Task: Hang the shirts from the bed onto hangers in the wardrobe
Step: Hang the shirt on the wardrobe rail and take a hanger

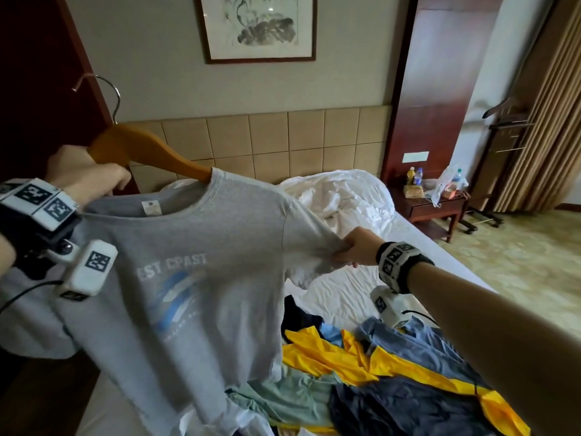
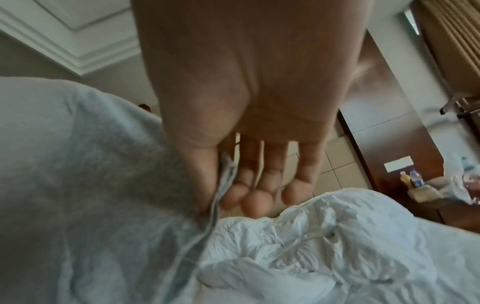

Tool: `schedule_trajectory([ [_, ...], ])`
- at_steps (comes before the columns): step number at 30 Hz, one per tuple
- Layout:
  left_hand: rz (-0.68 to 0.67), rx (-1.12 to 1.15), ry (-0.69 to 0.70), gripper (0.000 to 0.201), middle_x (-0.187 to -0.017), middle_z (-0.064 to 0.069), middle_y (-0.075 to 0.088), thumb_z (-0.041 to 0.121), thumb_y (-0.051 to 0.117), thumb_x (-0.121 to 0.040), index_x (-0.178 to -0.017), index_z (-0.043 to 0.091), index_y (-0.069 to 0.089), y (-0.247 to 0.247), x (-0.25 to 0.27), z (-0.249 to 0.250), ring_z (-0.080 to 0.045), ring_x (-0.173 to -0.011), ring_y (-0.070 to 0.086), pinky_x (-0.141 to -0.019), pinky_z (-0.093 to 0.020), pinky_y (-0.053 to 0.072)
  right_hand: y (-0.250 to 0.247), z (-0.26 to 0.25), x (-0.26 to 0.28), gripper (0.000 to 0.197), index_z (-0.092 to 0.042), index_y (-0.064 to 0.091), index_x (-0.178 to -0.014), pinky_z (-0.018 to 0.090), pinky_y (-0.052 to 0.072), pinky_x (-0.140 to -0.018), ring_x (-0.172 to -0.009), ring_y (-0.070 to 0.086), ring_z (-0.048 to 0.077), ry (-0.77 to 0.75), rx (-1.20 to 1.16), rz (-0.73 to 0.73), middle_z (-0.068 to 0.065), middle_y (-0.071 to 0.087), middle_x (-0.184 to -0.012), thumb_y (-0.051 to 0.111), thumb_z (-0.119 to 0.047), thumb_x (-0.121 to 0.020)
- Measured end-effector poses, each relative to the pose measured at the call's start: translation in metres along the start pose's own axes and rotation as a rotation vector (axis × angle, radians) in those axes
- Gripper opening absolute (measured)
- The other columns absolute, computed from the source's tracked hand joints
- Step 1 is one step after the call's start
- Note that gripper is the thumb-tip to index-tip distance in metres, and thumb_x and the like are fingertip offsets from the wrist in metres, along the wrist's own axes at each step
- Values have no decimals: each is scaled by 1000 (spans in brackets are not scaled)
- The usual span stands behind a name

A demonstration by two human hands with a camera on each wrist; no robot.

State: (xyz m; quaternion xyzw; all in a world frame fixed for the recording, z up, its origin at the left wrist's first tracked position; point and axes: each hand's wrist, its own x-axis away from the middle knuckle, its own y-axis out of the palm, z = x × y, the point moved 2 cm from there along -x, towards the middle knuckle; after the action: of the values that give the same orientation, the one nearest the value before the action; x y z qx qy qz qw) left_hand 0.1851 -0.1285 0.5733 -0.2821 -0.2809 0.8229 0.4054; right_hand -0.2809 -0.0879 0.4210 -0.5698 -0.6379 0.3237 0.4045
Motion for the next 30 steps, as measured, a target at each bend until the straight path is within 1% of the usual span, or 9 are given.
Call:
schedule_trajectory([
  [4,-12,8,-7,13,-57,-15,65,18,63,-46,-55,9,60,3,7,-4,-25,-52,57,-54,-27,44,5,5,0,30,-9,76,-77,24,48,-71,-60,63,12,10,69,-52,0,68,-62,74,-37,-86],
  [7,-44,9,-1,15,-57,-14,64,22,63,-48,-57,11,61,7,19,3,-25,-52,56,-56,-28,44,5,-10,2,31,-10,73,-93,27,43,-75,-77,59,17,-33,99,-20,2,66,-84,77,-40,-83],
  [10,5,34,35,6,-56,-9,61,14,64,-58,-60,9,63,6,42,16,-22,-52,55,-53,-23,40,-5,-40,7,58,-9,59,-119,27,39,-78,-91,52,18,-139,125,40,1,57,-103,77,-47,-80],
  [12,-8,90,40,8,-59,-12,65,9,65,-57,-64,6,65,8,57,23,-24,-54,59,-57,-25,46,-16,-65,9,74,-9,51,-129,30,42,-84,-99,52,20,-218,79,113,4,58,-115,80,-50,-75],
  [16,-38,92,57,14,-72,-16,69,6,69,-64,-76,0,69,20,65,32,-26,-65,64,-62,-30,47,-39,-123,12,99,-22,37,-147,40,39,-106,-123,44,22,-391,-68,277,2,52,-134,85,-53,-67],
  [20,-67,43,85,20,-91,-15,68,15,73,-73,-87,2,67,35,79,46,-30,-89,66,-74,-34,52,-50,-188,10,90,-23,39,-145,33,38,-95,-117,47,19,-539,-16,322,1,56,-128,83,-49,-72],
  [24,-106,17,152,8,-83,-8,66,16,70,-73,-78,12,66,45,90,61,-27,-83,64,-73,-31,53,-47,-235,8,71,-21,46,-136,27,39,-79,-98,55,20,-535,-19,335,4,62,-118,81,-31,-76],
  [28,-137,19,192,17,-70,-2,63,27,72,-71,-69,14,60,47,89,63,-26,-74,66,-77,-38,59,-36,-254,10,57,-17,45,-126,33,40,-70,-86,55,26,-478,-28,412,3,57,-100,77,-26,-79],
  [30,-156,11,214,18,-70,-3,64,30,72,-69,-69,15,60,46,88,59,-26,-71,66,-75,-39,59,-34,-257,10,45,-16,48,-116,30,39,-64,-80,53,26,-442,-109,441,2,56,-92,74,-21,-80],
])
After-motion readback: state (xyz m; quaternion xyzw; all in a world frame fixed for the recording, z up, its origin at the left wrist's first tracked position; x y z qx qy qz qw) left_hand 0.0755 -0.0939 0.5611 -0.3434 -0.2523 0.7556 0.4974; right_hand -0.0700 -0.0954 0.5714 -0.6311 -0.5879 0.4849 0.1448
